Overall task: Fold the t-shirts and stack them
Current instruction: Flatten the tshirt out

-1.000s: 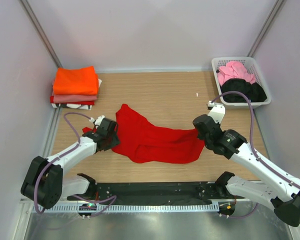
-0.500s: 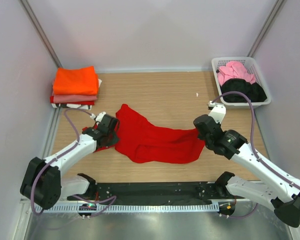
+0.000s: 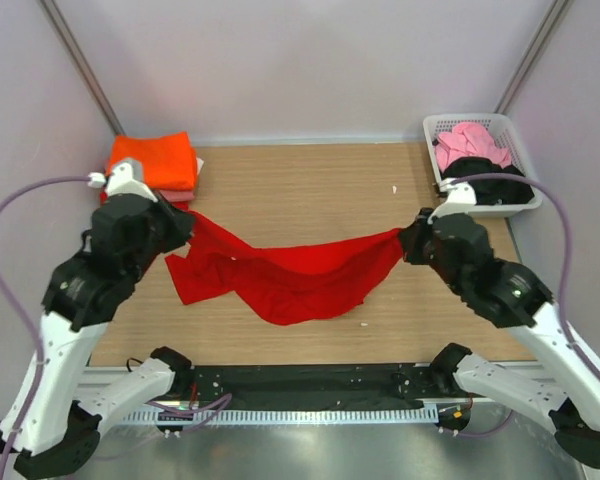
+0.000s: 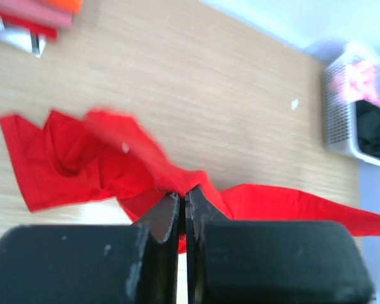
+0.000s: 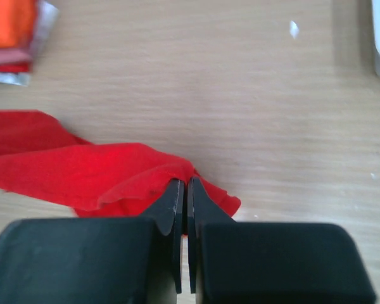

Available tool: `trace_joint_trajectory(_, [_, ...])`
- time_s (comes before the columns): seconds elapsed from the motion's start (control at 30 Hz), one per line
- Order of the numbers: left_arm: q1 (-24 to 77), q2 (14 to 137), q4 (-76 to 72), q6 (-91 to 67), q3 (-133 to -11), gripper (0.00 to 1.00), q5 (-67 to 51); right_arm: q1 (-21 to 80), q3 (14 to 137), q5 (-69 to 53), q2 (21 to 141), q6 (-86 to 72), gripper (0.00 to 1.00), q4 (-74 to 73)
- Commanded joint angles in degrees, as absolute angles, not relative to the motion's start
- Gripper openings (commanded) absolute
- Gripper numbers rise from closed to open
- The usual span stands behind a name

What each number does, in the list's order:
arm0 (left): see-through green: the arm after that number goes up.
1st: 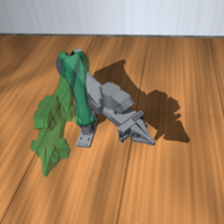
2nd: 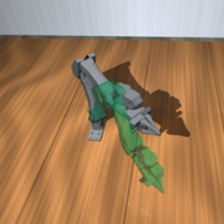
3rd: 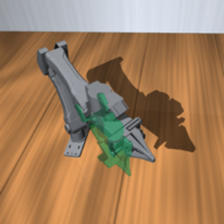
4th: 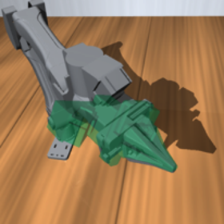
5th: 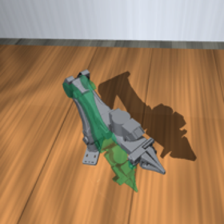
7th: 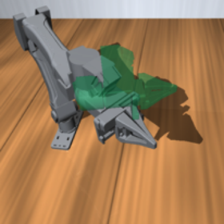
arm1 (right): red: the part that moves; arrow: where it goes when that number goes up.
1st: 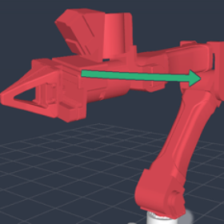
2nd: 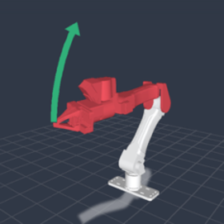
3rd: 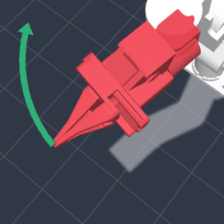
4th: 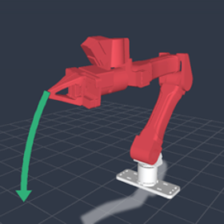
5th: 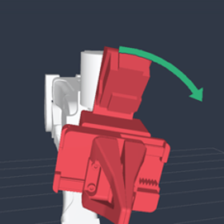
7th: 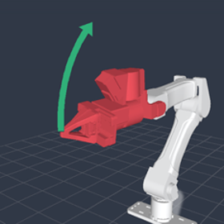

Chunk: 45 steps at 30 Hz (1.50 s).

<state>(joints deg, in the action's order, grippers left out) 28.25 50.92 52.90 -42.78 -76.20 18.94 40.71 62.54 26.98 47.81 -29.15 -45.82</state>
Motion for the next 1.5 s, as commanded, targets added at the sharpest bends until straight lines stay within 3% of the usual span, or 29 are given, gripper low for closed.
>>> trace_joint_trajectory(0.0, [28.48, 49.40, 62.92, -36.22, -88.13, 0.00, 18.91, 40.61, 72.57, 18.91, 42.46, -21.63, 0.01, -41.66])
trace_joint_trajectory(0.43, [25.94, 46.14, 62.50, -22.50, -126.79, 0.00, 0.27, 40.52, 96.93, 0.71, 31.39, -5.89, 0.01, -40.52])
trace_joint_trajectory(0.7, [20.83, 49.39, 57.76, -23.20, -133.33, 0.00, -3.08, 40.43, 99.76, 13.16, 29.27, -3.69, 0.01, -39.20])
trace_joint_trajectory(0.97, [20.83, 66.32, 58.01, -23.03, -138.96, 0.00, 7.18, 40.43, 95.81, 38.11, 42.43, -0.26, 0.01, -37.09])
trace_joint_trajectory(1.13, [20.05, 83.82, 64.94, -24.43, -138.61, 0.01, 18.80, 39.99, 90.45, 59.55, 63.16, -3.78, 0.01, -39.21])
trace_joint_trajectory(1.2, [17.15, 95.20, 66.53, -27.32, -138.34, 0.06, 14.54, 33.26, 89.29, 54.62, 70.18, -6.40, 0.01, -38.76])
trace_joint_trajectory(1.23, [14.44, 100.23, 68.10, -28.12, -138.86, 0.09, 13.11, 29.57, 89.91, 45.97, 77.62, -8.94, 0.02, -40.50])
trace_joint_trajectory(1.3, [12.31, 109.55, 72.30, -29.79, -144.54, 0.28, 8.12, 21.20, 92.87, 38.09, 86.44, -13.26, 0.67, -42.70])
trace_joint_trajectory(1.33, [11.17, 119.95, 73.90, -29.71, -147.63, 0.43, 6.08, 20.22, 94.73, 36.75, 95.01, -14.05, 0.89, -46.28])
trace_joint_trajectory(1.37, [11.16, 123.71, 75.66, -29.27, -153.75, 0.72, 3.98, 20.04, 98.92, 38.04, 98.14, -15.45, 0.99, -48.67])
trace_joint_trajectory(1.4, [11.42, 127.23, 79.50, -28.57, -156.07, 0.95, 3.26, 20.13, 100.01, 39.01, 100.35, -15.90, 1.00, -50.34])
trace_joint_trajectory(1.47, [13.35, 127.46, 79.20, -27.17, -154.53, 1.00, 6.05, 20.04, 98.97, 37.80, 100.73, -16.17, 1.00, -49.58])
